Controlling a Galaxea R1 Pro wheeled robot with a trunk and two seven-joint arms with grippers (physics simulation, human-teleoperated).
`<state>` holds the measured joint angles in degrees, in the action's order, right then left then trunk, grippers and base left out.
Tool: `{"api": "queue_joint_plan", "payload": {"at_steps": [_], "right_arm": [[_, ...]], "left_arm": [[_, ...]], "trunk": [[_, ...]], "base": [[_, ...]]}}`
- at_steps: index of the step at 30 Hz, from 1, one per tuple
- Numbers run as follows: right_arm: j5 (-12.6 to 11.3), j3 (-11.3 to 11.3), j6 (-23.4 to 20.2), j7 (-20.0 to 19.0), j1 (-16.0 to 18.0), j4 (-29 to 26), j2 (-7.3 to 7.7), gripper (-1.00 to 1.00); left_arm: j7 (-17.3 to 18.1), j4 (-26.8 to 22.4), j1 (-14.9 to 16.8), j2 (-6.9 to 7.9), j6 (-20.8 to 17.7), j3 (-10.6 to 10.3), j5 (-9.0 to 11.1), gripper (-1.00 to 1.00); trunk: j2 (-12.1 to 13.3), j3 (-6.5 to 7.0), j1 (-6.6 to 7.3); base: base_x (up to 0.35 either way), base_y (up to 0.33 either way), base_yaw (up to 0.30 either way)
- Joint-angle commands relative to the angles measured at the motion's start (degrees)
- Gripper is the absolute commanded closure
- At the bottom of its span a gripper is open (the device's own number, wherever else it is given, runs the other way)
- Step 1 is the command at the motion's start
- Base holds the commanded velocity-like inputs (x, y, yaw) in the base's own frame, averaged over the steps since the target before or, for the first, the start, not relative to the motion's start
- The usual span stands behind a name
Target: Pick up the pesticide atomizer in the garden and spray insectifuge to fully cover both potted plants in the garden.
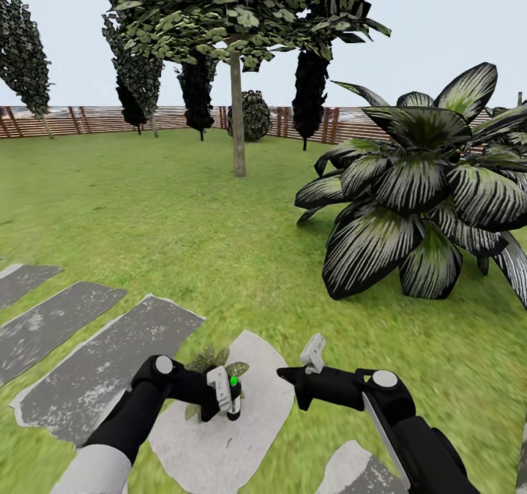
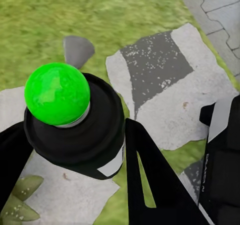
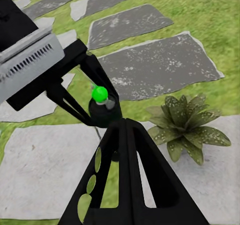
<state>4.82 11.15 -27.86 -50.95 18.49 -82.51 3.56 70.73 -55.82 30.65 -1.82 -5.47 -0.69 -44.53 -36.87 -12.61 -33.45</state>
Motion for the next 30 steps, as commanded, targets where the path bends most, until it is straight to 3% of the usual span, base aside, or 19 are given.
{"api": "queue_joint_plan", "payload": {"at_steps": [1,5,10,15,24,30], "right_arm": [[0.45,0.02,-0.17,-0.25,0.05,-0.10,0.01,1.00],[0.53,0.02,-0.25,-0.16,0.05,-0.11,-0.04,1.00],[0.58,0.02,-0.27,-0.13,0.05,-0.03,-0.04,1.00],[0.62,0.02,-0.27,-0.12,0.05,-0.02,-0.04,1.00],[0.63,0.02,-0.27,-0.12,0.05,0.06,-0.03,1.00],[0.63,0.02,-0.27,-0.12,0.05,0.07,-0.04,1.00]], "left_arm": [[-0.03,-0.01,0.07,-0.20,-0.42,-0.03,-0.21,1.00],[-0.22,0.09,0.41,-1.41,-0.42,-0.28,-0.21,1.00],[-0.24,0.02,0.46,-2.78,-0.42,-3.72,-0.16,1.00],[-0.17,-0.07,0.76,-3.76,-0.42,-4.04,-0.13,1.00],[-0.15,-0.08,2.17,-4.06,-0.42,-4.32,-0.12,1.00],[-0.16,-0.08,2.22,-4.60,-0.42,-9.99,-0.12,1.00]], "trunk": [[-0.08,-0.09,-0.02],[-0.08,-0.09,-0.02],[-0.08,-0.09,-0.02],[-0.08,-0.09,-0.02],[-0.08,-0.09,-0.02],[-0.08,-0.09,-0.02]], "base": [[0.000,0.000,0.000],[0.000,0.000,0.000],[0.000,0.000,0.000],[0.000,0.000,0.000],[0.000,0.000,0.000],[0.000,0.000,0.000]]}}
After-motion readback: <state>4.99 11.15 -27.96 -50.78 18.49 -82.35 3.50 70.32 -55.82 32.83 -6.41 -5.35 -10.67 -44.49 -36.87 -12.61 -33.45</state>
